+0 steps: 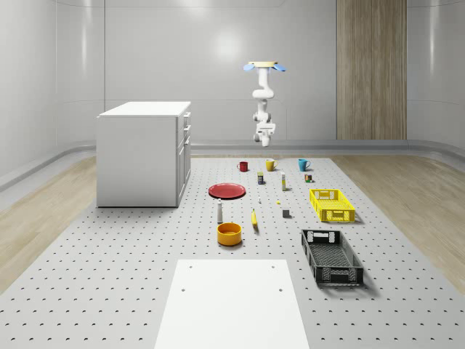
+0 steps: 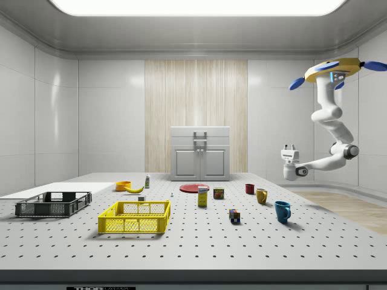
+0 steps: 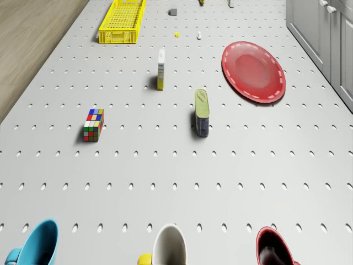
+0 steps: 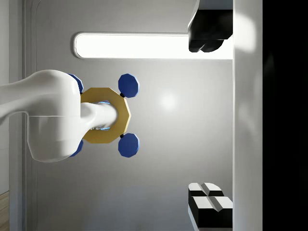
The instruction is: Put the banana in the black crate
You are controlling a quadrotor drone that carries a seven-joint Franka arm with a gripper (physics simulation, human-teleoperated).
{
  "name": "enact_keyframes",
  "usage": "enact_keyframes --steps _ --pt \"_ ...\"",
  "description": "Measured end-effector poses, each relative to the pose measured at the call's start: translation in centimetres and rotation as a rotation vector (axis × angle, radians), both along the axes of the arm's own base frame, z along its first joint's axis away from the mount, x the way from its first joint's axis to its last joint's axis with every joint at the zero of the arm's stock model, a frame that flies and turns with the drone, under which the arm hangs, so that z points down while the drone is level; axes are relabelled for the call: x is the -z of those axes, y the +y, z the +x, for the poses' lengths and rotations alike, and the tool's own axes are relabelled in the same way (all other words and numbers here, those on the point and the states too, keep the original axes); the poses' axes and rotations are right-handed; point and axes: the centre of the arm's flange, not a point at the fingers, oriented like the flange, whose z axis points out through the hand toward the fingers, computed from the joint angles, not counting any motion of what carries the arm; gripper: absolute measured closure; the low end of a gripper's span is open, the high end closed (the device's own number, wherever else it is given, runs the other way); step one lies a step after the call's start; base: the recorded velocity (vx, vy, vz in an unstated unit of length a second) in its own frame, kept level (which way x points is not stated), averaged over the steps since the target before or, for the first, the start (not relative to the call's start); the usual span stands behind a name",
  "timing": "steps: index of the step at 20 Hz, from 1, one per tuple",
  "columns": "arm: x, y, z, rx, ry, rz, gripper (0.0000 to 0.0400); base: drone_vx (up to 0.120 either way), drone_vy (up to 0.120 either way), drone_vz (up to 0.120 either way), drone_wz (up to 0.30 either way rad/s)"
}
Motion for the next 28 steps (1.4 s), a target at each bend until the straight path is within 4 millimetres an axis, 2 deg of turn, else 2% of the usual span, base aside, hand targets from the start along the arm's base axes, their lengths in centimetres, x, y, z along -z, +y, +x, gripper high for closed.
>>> enact_keyframes --steps 28 --pt "-0.20 0.17 -0.19 0.000 -0.021 -0.017 0.0000 0.120 -0.120 0.000 0.000"
